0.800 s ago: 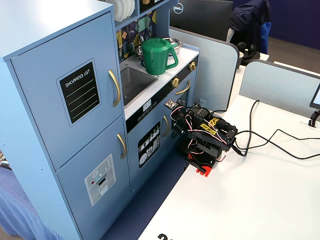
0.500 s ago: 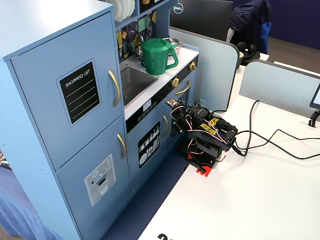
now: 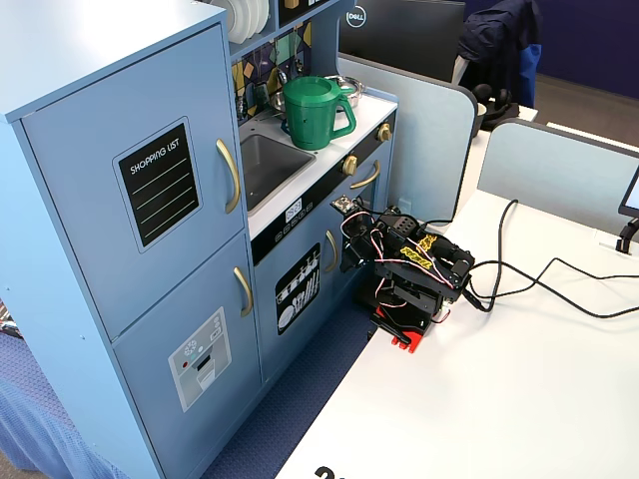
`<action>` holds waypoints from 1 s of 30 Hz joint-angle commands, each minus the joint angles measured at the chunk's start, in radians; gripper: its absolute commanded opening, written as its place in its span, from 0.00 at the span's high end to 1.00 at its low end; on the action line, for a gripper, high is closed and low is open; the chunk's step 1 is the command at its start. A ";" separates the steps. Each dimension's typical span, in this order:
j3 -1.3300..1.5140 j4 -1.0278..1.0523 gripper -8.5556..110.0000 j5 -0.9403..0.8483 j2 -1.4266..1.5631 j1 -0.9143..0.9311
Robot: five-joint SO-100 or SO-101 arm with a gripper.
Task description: Open the left cabinet door
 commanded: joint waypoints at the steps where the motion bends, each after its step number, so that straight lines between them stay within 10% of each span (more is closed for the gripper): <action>1: 0.005 0.100 0.91 0.005 -0.006 -0.011; 14: -0.422 -0.311 0.88 -0.015 -0.006 -0.020; 30: -0.514 -1.022 0.86 -0.537 -0.153 -0.472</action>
